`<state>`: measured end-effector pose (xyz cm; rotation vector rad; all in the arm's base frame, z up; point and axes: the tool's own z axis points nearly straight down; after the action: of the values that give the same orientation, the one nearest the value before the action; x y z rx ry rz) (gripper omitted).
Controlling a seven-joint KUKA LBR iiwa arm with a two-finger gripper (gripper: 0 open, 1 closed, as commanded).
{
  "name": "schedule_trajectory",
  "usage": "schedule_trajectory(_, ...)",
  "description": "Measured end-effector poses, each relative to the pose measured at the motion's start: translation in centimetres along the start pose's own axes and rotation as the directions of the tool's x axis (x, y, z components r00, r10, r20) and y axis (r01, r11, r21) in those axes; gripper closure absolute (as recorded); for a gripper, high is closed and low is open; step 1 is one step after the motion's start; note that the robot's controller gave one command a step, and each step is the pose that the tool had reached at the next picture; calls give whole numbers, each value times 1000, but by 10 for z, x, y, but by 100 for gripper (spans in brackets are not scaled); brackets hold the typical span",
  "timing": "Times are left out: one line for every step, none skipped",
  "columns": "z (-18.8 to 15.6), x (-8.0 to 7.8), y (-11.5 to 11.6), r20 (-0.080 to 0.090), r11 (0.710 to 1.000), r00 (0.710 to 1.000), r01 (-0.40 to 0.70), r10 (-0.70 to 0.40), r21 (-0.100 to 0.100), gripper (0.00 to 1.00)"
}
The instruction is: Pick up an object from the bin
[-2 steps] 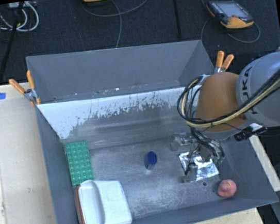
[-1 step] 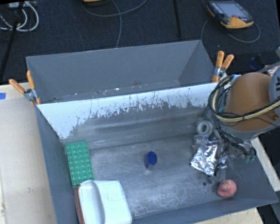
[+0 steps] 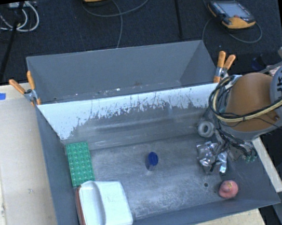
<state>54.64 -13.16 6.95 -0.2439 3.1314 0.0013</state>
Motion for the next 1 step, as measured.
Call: schedule_trajectory(-98,17,31,5,999,999,48,-48,2,100)
